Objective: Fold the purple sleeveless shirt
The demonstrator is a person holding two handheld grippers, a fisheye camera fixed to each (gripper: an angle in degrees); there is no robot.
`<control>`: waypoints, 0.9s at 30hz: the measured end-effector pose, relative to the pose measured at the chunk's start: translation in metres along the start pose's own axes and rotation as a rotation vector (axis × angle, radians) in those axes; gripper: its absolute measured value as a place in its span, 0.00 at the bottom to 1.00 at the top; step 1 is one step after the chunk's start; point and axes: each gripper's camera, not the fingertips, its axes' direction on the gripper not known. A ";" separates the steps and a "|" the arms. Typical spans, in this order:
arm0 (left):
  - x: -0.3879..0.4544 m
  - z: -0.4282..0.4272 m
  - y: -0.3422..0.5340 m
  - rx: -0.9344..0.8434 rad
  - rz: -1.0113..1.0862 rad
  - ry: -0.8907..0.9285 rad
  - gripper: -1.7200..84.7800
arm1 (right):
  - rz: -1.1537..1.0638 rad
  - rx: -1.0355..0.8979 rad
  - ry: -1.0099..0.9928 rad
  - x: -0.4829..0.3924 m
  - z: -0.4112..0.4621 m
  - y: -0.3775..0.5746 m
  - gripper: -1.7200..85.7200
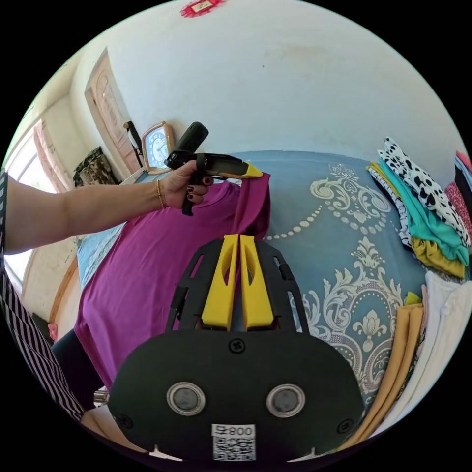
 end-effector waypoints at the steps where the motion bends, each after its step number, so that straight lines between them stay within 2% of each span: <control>1: -0.007 -0.004 0.004 -0.002 -0.008 -0.007 0.05 | -0.013 -0.013 -0.014 -0.003 0.005 0.000 0.02; 9: -0.030 -0.016 -0.005 -0.111 0.027 -0.091 0.09 | 0.016 -0.054 -0.044 -0.005 0.026 0.002 0.02; 14: -0.036 -0.006 -0.023 -0.240 0.069 -0.174 0.06 | 0.032 -0.077 -0.044 -0.009 0.037 0.002 0.03; 18: -0.034 -0.034 -0.022 -0.123 0.144 -0.089 0.05 | -0.020 -0.046 -0.029 -0.020 0.033 0.001 0.03; 20: -0.039 -0.053 -0.011 -0.068 0.143 -0.068 0.05 | -0.114 -0.036 -0.018 -0.036 0.033 -0.001 0.03; 23: -0.066 -0.076 0.018 -0.063 0.017 -0.092 0.05 | -0.245 -0.138 -0.010 -0.063 0.055 -0.006 0.03; 27: -0.086 -0.105 0.051 -0.028 -0.107 -0.148 0.06 | -0.301 -0.274 -0.065 -0.075 0.078 -0.007 0.03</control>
